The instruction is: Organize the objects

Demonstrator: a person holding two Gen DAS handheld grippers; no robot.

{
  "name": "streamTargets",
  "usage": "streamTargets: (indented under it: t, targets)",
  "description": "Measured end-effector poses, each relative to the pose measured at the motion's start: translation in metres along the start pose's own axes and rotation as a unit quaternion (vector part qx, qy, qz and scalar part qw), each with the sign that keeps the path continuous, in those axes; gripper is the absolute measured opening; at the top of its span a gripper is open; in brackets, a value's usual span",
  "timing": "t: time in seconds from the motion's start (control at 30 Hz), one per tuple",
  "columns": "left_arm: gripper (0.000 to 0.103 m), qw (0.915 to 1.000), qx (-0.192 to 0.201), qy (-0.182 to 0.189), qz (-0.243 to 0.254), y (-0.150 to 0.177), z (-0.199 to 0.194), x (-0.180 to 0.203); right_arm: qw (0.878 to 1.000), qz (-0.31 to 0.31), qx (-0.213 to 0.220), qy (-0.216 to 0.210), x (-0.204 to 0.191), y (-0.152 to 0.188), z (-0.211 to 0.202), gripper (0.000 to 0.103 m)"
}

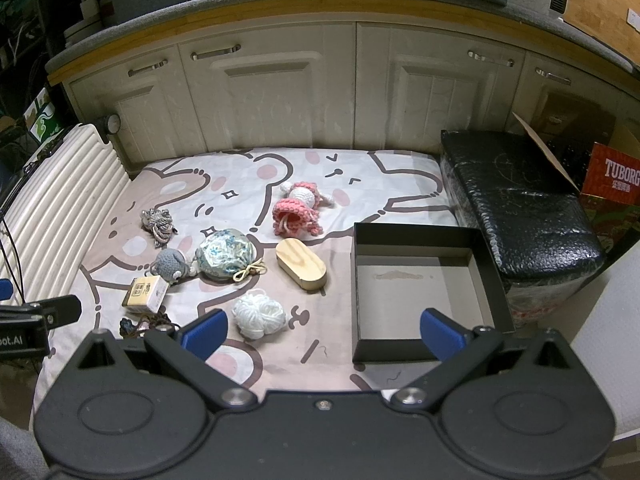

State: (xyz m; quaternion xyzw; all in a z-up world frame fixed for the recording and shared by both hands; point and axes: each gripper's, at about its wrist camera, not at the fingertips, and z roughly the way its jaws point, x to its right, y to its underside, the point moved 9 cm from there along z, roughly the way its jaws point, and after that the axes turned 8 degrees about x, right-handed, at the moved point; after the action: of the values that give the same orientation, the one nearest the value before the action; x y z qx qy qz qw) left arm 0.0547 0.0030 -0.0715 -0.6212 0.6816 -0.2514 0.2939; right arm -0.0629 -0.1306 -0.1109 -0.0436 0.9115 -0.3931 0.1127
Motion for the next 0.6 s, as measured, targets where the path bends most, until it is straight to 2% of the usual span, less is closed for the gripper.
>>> streamTargets:
  t: [0.6]
  targets:
    - [0.103, 1.0000, 0.001, 0.002, 0.003, -0.0001, -0.0001, 0.0002, 1.000, 0.003, -0.001, 0.004, 0.0004, 0.0005, 0.0008, 0.103]
